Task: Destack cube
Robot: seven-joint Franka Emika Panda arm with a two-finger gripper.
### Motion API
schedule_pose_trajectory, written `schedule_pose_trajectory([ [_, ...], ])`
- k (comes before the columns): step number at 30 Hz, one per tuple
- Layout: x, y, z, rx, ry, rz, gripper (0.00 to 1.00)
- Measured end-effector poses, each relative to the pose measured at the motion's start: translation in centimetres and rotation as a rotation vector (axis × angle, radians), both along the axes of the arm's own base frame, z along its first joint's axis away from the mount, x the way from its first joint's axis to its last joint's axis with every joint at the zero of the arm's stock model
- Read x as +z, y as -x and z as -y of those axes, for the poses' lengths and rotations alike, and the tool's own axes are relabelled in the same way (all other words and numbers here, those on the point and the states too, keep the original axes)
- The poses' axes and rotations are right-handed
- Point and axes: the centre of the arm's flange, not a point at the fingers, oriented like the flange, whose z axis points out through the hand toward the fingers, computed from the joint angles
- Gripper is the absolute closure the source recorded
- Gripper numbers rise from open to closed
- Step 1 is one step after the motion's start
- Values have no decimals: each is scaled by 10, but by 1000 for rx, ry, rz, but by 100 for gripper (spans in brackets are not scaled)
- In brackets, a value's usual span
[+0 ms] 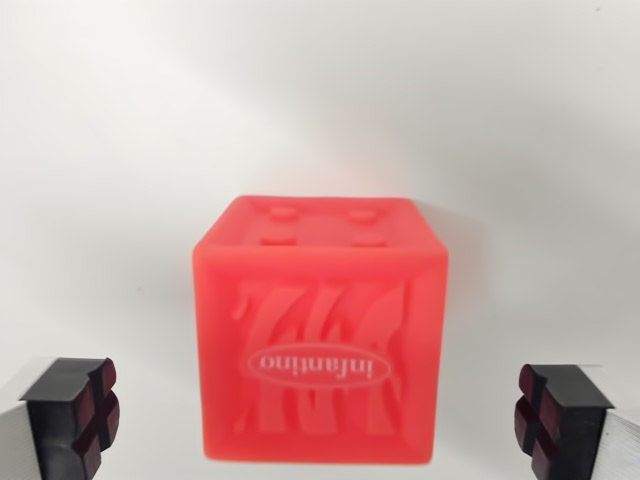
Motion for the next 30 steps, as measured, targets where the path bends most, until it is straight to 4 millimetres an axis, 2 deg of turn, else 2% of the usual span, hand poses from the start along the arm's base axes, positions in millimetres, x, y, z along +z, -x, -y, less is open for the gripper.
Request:
schedule_pose_trajectory([
  [30, 120, 1, 0, 0, 2, 4, 0],
])
